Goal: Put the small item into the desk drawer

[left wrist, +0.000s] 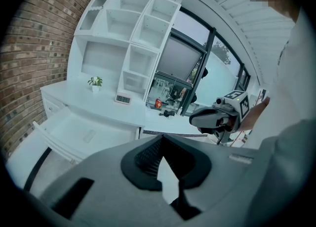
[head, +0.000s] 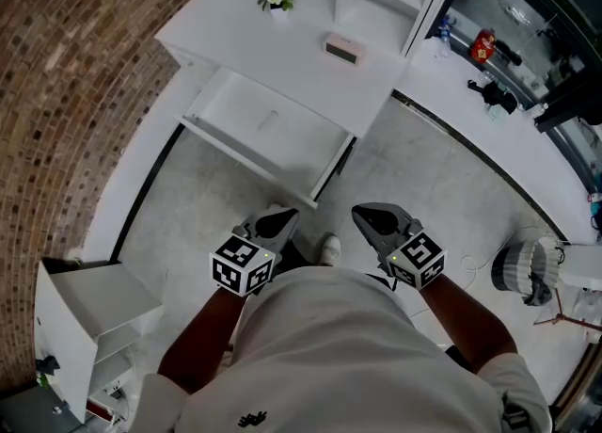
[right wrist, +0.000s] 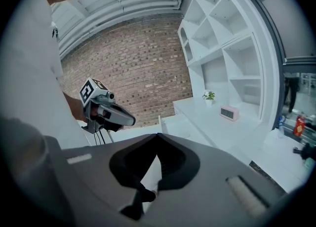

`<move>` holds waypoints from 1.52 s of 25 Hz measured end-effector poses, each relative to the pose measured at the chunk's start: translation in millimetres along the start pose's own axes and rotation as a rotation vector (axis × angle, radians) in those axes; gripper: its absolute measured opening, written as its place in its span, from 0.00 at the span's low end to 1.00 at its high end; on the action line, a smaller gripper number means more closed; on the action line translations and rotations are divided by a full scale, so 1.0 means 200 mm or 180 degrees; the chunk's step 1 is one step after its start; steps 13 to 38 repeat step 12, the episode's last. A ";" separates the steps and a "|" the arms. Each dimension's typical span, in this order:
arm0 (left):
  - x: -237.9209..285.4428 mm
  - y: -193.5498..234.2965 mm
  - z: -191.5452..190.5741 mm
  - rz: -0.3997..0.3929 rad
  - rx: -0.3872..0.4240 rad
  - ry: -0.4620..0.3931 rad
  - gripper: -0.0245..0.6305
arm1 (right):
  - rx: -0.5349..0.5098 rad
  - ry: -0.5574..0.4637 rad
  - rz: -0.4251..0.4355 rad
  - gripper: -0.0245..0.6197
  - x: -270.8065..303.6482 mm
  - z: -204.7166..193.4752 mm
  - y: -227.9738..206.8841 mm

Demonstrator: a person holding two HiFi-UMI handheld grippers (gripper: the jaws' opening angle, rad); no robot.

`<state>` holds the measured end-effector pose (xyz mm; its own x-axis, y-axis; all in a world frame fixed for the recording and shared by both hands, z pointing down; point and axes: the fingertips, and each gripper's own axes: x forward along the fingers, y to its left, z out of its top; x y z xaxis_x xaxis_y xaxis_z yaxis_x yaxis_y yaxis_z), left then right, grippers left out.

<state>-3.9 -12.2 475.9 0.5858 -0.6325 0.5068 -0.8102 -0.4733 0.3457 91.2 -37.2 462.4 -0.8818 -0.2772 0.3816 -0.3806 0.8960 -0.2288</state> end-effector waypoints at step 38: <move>0.06 0.05 0.01 -0.0003 -0.0061 0.0030 0.05 | 0.0031 0.0075 0.0012 0.06 0.05 -0.02 -0.08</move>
